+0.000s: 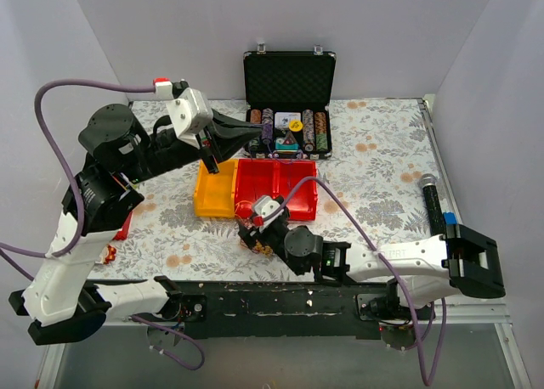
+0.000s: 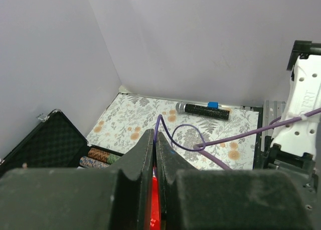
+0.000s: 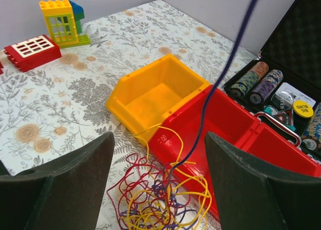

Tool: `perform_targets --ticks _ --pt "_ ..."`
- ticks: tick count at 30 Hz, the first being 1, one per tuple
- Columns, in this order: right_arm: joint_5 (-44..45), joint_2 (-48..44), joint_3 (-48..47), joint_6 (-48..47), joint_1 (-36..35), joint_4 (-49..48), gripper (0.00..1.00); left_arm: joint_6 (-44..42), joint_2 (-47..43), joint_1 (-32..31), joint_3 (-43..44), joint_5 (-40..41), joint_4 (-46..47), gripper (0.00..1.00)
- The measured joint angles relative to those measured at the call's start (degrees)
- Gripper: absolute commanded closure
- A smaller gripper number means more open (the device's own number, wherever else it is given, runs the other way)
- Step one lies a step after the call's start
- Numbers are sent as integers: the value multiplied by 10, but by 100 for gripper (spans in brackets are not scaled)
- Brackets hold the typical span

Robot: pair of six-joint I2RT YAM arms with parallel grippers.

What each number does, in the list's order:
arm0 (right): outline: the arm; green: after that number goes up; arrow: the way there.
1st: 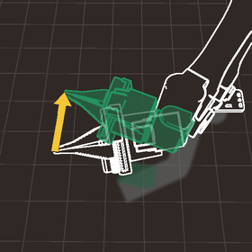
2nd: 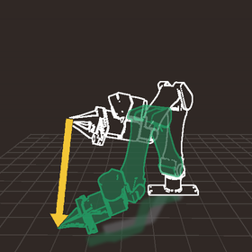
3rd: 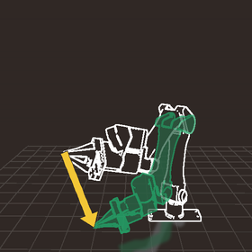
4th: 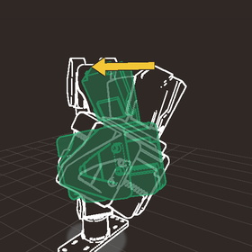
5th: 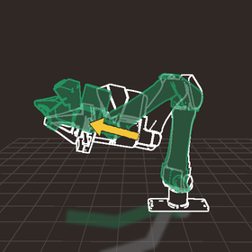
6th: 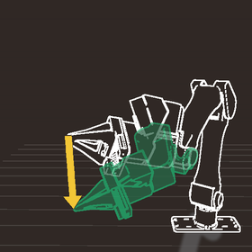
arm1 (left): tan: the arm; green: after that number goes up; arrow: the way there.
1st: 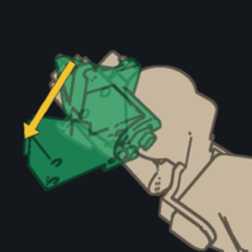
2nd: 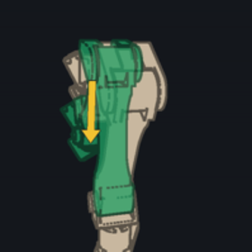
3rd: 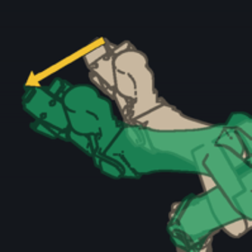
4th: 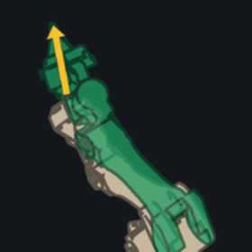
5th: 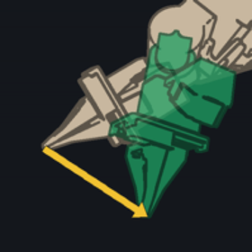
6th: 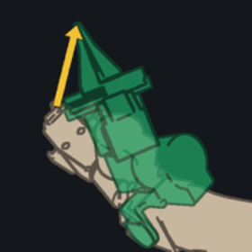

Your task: Untangle the cables

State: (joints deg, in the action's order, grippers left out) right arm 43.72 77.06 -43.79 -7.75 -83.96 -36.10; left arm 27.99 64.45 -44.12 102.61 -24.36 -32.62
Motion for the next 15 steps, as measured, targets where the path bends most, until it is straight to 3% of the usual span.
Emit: perform_targets --ticks 4,8,15 --pt "-13 14 -1 11 29 -5 31 8 0 0 20 -9 -5 100" --pt "-29 41 -16 26 54 -3 49 17 1 0 45 -19 -9 100" --pt "-85 63 -23 96 75 26 49 28 10 0 93 -20 -7 100"
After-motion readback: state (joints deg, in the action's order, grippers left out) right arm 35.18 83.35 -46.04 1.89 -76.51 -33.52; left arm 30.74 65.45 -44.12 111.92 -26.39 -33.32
